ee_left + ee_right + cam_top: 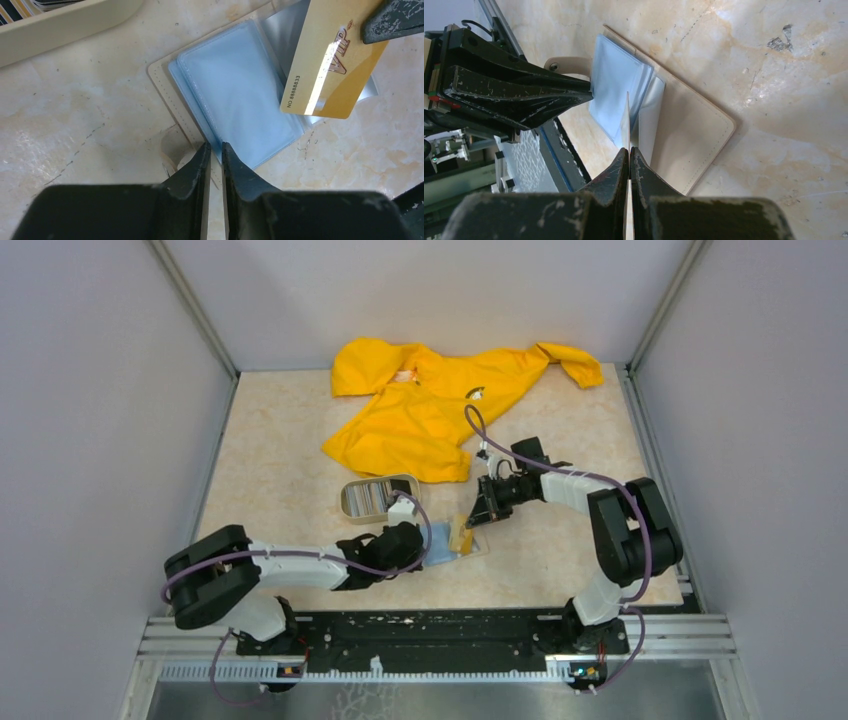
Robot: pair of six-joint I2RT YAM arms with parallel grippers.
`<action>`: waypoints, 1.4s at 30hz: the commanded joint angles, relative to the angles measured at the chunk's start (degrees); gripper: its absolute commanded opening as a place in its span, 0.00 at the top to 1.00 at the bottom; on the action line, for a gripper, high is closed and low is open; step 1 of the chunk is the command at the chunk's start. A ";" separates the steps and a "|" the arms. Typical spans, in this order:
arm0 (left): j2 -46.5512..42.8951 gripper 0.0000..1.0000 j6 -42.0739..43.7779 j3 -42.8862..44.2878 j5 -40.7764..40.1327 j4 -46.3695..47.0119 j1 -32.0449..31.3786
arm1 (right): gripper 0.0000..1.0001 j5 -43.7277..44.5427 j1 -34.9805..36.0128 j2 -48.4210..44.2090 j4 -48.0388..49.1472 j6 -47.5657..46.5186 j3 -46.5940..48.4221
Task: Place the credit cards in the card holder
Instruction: Insert the credit card into the card holder.
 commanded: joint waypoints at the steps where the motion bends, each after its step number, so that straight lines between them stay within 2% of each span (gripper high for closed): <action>1: 2.46 0.82 1.39 0.81 -2.18 -4.38 0.47 | 1.00 1.46 0.58 -0.76 1.65 1.21 -0.58; 9: 3.80 0.85 2.16 1.70 -1.98 -4.80 0.88 | 1.00 1.90 0.63 -0.64 1.64 1.70 -1.06; 27: 4.38 0.85 5.34 1.62 -1.76 -2.21 1.53 | 1.00 5.37 2.59 4.35 -1.91 2.45 1.73; 42: 5.68 0.86 7.77 2.15 -0.14 0.42 1.80 | 0.96 4.68 2.68 8.64 -3.58 4.08 4.45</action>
